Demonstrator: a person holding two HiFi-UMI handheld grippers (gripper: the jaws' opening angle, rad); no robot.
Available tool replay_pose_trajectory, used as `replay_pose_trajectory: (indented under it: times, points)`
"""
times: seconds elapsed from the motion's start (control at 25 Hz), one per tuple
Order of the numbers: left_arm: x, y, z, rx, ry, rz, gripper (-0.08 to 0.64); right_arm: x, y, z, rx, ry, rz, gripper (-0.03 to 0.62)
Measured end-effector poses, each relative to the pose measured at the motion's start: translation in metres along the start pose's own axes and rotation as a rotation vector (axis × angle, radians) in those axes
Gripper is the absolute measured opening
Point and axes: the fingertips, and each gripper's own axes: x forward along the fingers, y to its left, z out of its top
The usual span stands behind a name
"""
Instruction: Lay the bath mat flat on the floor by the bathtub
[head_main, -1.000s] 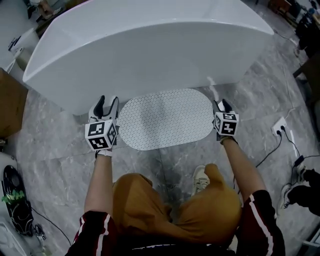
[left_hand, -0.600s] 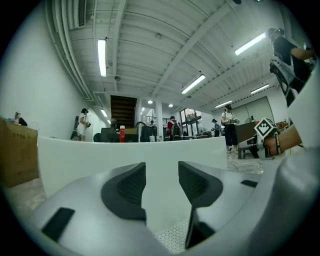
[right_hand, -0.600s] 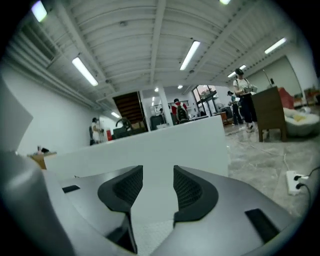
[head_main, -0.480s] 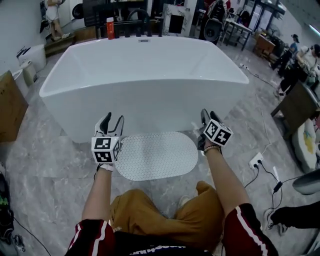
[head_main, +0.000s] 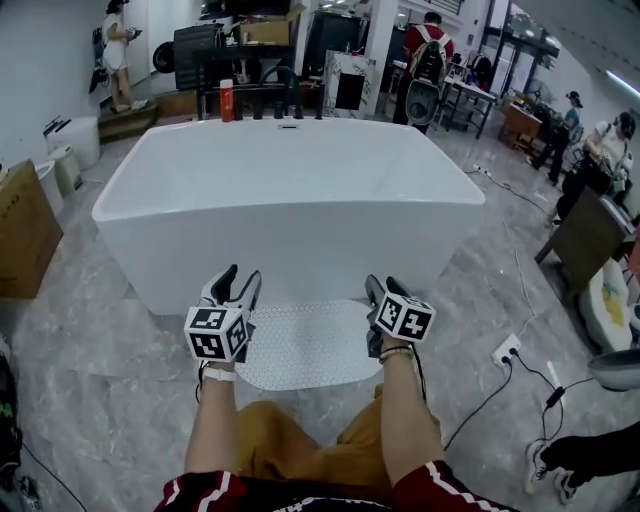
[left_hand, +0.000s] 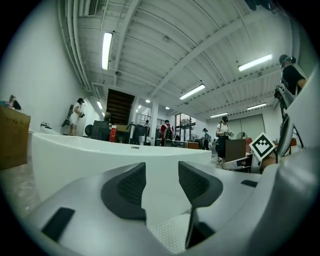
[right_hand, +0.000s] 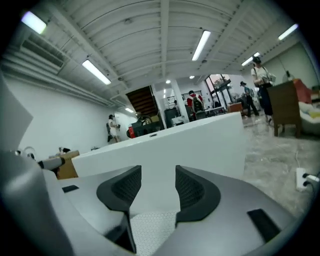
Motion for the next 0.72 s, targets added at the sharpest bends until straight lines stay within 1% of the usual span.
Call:
replay_pose_trajectory:
  times: [0.04,0.08,0.16,0.24,0.4,0.48,0.56,0.64,0.72]
  points:
    - [-0.007,-0.001,-0.002,-0.015,0.003,0.003,0.206,0.0,0.003,0.001,0.016,-0.011,0.019,0.216]
    - [-0.013,-0.001,-0.003,-0.026,0.0,0.011,0.206,0.0,0.008,0.005,0.002,-0.029,0.036,0.216]
    - [-0.019,-0.001,-0.004,-0.034,-0.01,0.028,0.206,-0.001,0.016,0.021,-0.079,-0.081,0.047,0.216]
    - [-0.016,-0.004,-0.001,-0.043,-0.027,0.039,0.206,0.002,0.023,0.025,-0.143,-0.098,0.063,0.215]
    - [0.0,-0.015,0.008,-0.046,-0.042,0.038,0.206,0.016,0.041,0.002,-0.222,-0.061,0.117,0.215]
    - [0.008,-0.021,0.011,-0.045,-0.041,0.033,0.206,0.025,0.052,-0.01,-0.258,-0.059,0.143,0.215]
    - [0.019,-0.029,0.014,-0.039,-0.038,0.024,0.206,0.03,0.062,-0.018,-0.292,-0.069,0.187,0.215]
    - [0.032,-0.037,0.022,-0.026,-0.027,0.014,0.206,0.03,0.065,-0.023,-0.301,-0.083,0.223,0.215]
    - [0.042,-0.045,0.038,-0.019,-0.013,-0.006,0.206,0.027,0.051,-0.036,-0.256,-0.061,0.221,0.215]
